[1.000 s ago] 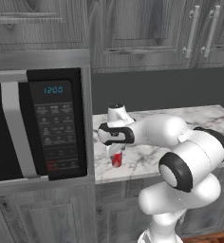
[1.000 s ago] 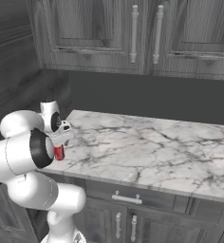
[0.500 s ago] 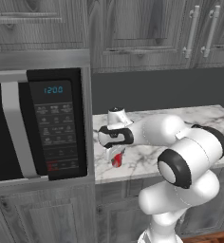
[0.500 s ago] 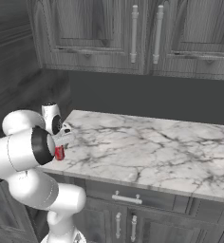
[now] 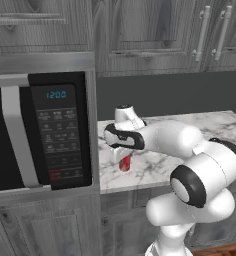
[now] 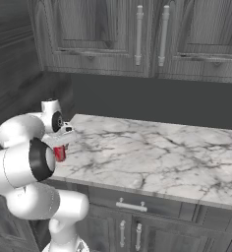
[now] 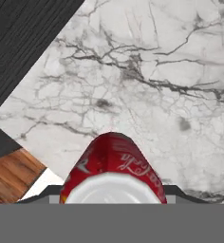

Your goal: Four empty soda cans are scattered around the kitchen. Gather all the cans and cluster them next to the stove for recycling.

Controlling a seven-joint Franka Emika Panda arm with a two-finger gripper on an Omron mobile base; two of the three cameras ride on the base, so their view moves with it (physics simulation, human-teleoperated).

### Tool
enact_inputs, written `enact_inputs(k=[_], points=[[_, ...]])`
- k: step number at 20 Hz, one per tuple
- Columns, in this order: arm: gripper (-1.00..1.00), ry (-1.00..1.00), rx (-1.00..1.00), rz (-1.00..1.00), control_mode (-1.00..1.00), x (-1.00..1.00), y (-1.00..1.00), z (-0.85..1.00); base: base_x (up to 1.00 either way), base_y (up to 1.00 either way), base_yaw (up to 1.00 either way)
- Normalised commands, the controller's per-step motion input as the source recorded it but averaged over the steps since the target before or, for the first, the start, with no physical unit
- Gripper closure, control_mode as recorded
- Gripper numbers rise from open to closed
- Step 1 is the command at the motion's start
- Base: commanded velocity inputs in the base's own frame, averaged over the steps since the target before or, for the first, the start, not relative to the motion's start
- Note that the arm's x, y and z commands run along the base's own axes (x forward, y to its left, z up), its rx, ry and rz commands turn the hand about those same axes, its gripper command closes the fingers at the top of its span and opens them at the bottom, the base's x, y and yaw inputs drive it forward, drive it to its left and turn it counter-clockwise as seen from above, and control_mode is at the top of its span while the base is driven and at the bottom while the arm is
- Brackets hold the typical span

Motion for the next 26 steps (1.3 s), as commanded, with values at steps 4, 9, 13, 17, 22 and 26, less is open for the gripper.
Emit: enact_inputs(k=[4,9,13,17,22,26], points=[[1.00,0.00,0.00,0.00,-1.00,-0.57,-0.48,0.64,0.00,0.00,0.00],[1.00,0.00,0.00,-0.12,-1.00,-0.65,-0.66,0.37,0.00,0.00,0.00],[1.00,-0.01,0.00,-0.30,-1.00,-0.83,-0.51,0.06,0.00,0.00,0.00],[1.00,0.00,0.01,-0.42,-1.00,-0.74,-0.53,0.08,0.00,0.00,0.00],[1.00,0.00,0.04,-0.40,-1.00,-0.40,-0.55,0.30,0.00,0.00,0.00],[1.00,0.00,0.00,-0.30,-1.00,-0.18,-0.44,0.19,0.00,0.00,0.00]])
